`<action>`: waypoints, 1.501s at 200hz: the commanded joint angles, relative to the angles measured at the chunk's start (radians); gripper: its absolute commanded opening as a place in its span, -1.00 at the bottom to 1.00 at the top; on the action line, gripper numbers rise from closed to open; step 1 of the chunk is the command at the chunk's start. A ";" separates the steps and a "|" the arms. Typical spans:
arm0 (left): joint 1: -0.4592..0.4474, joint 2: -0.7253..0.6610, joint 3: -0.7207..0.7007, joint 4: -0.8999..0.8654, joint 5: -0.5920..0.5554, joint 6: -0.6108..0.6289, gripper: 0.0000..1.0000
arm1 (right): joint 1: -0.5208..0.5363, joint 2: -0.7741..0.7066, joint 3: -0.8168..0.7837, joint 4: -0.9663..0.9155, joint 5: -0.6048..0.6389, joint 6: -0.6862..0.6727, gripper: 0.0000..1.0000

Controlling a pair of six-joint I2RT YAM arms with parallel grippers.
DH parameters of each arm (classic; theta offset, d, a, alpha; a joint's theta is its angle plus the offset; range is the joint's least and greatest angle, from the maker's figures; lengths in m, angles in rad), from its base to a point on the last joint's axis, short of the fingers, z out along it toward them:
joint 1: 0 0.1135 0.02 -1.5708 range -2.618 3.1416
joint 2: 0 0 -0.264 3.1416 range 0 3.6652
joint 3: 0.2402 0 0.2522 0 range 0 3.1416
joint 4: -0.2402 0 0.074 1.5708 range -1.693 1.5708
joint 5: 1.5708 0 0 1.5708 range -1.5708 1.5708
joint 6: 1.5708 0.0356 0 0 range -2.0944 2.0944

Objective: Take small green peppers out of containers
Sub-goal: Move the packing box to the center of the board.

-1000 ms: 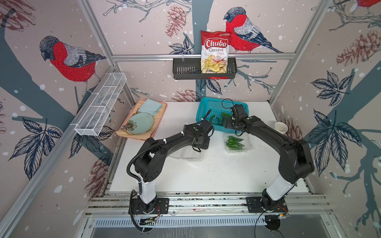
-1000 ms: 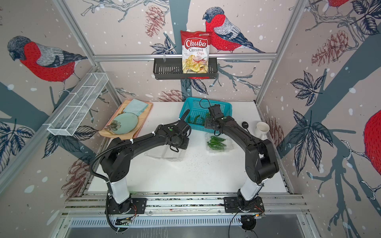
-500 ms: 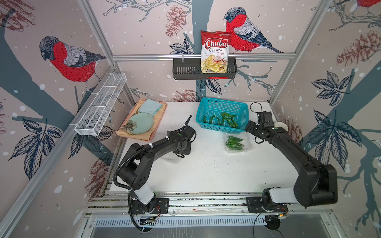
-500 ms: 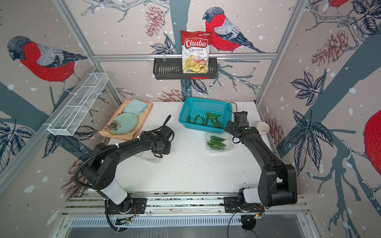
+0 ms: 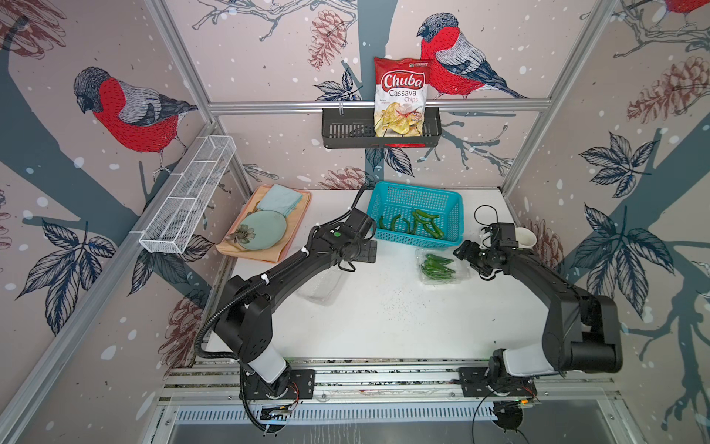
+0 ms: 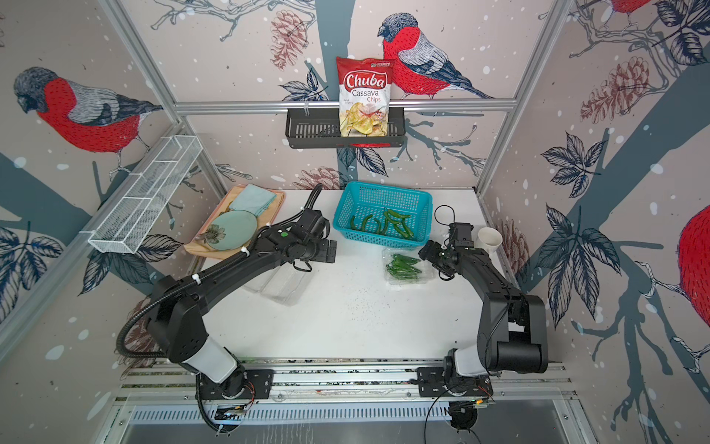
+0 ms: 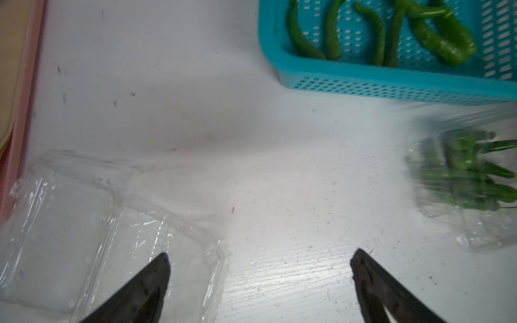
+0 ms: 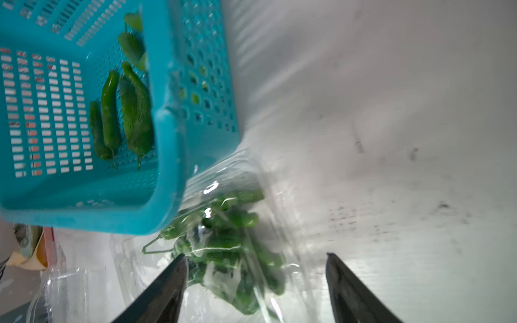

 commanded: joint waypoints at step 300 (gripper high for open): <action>-0.061 0.539 0.677 -0.029 0.253 0.162 0.92 | 0.188 -0.206 -0.101 0.009 -0.035 -0.054 0.45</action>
